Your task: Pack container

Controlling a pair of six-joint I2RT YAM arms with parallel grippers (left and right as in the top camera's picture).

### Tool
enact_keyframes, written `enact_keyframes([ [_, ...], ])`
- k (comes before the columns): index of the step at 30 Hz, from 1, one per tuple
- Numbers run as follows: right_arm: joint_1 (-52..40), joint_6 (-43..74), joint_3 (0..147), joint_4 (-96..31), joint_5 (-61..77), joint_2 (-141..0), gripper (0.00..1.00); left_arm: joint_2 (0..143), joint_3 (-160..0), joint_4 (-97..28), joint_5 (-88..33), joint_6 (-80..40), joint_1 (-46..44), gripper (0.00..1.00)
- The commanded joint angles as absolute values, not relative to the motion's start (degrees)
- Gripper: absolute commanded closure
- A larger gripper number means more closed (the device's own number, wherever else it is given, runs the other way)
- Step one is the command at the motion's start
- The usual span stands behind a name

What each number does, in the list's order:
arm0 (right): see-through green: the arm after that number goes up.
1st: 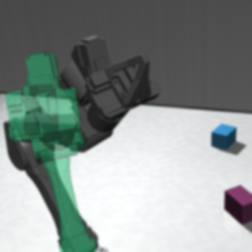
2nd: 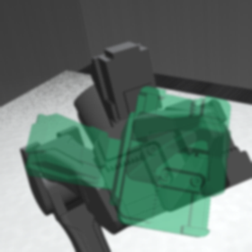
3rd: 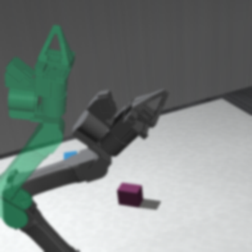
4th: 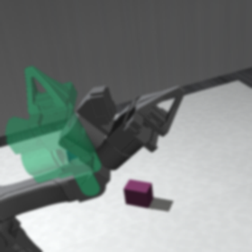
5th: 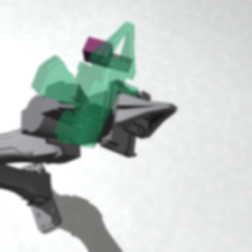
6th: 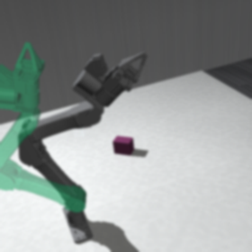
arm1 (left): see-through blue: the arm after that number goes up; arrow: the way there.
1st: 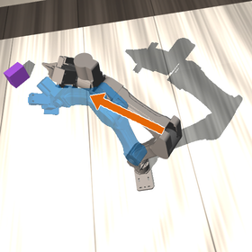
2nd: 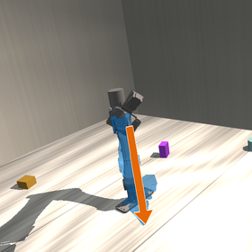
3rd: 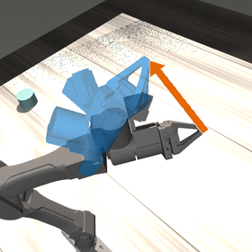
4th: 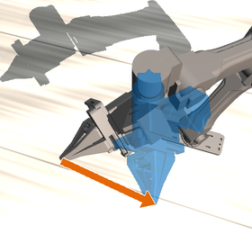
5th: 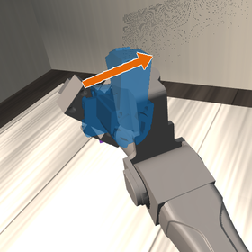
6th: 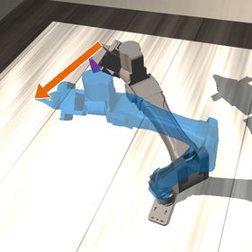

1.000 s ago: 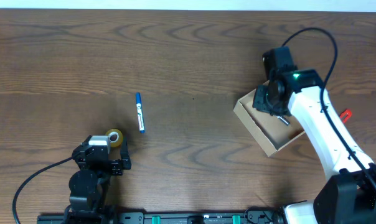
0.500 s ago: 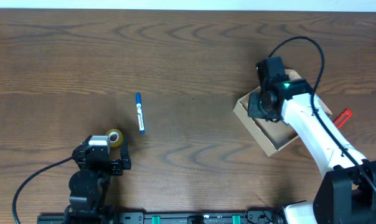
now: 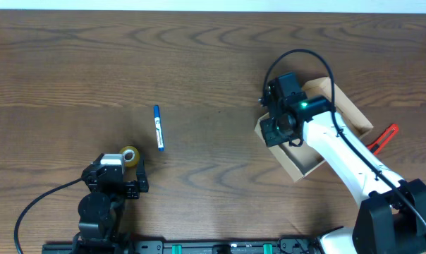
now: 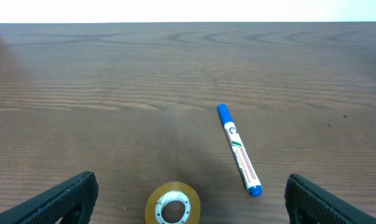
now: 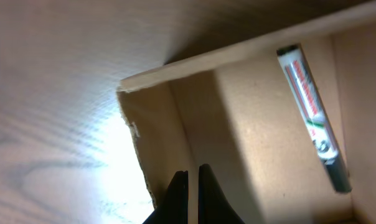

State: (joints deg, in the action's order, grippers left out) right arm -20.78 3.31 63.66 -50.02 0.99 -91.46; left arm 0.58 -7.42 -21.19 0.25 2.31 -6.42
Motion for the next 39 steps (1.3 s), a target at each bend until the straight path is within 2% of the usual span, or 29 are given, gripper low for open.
enact_keyframes([
  [1,-22.0,-3.1,63.1,-49.9,5.5,-91.4,0.99,0.2,-6.4,-21.4,0.6,1.7,-6.4,0.05],
  [13,-25.2,-13.4,62.7,-52.0,14.0,-91.4,0.99,0.2,-6.4,-21.3,0.6,1.7,-6.4,0.05],
  [26,-33.9,-12.8,57.7,-51.4,13.7,-91.4,0.99,0.2,-6.4,-21.3,0.6,1.7,-6.4,0.05],
  [32,-32.1,-8.3,57.7,-46.3,10.5,-91.4,0.99,0.2,-6.4,-21.3,0.6,1.7,-6.4,0.05],
  [39,-25.9,-2.5,59.3,-42.6,5.8,-91.2,0.99,0.2,-6.4,-21.3,0.7,1.7,-6.4,0.05],
])
